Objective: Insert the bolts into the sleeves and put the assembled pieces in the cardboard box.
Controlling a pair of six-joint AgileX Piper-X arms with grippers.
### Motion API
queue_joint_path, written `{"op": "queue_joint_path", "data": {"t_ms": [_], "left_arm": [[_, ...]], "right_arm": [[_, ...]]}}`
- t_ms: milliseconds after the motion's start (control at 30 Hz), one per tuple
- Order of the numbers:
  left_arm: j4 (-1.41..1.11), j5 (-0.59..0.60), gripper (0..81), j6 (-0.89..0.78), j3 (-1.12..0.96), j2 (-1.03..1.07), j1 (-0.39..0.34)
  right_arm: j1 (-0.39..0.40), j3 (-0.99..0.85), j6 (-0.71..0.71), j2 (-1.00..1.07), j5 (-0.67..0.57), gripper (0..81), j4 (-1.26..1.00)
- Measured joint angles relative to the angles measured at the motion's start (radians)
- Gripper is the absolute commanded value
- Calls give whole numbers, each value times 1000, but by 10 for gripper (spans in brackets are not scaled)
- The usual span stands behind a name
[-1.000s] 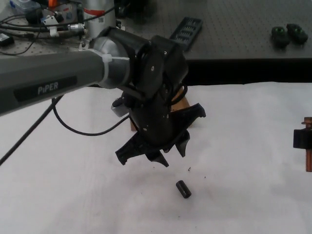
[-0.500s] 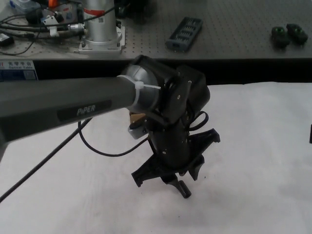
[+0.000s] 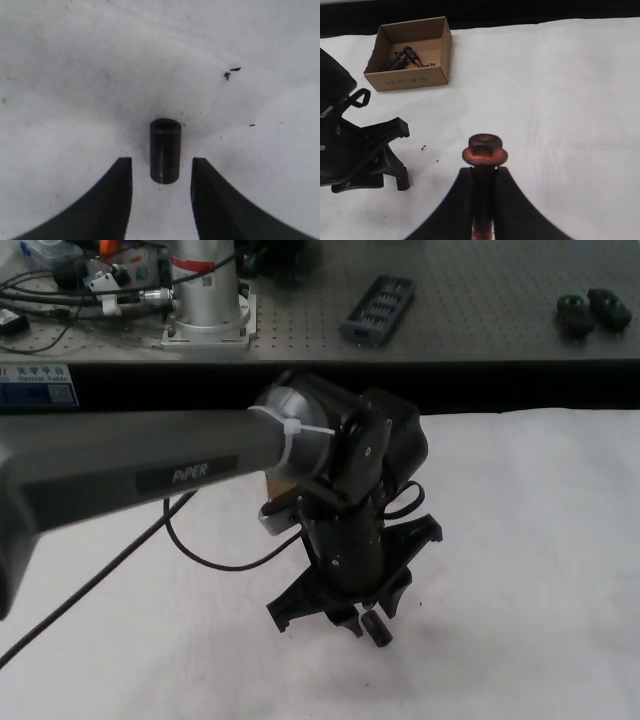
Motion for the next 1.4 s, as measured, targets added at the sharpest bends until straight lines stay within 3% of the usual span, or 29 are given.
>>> {"op": "queue_joint_path", "data": {"t_ms": [567,833,1400], "left_arm": [[-56,26,293,-22,0,56,0],[-56,18,127,-28,0,56,0],[-34,41,125,26,-9,72,3]], "right_arm": [[0,0,0,-4,7,43,38],[0,0,0,-4,7,43,38],[0,0,0,-4,7,43,38]]}}
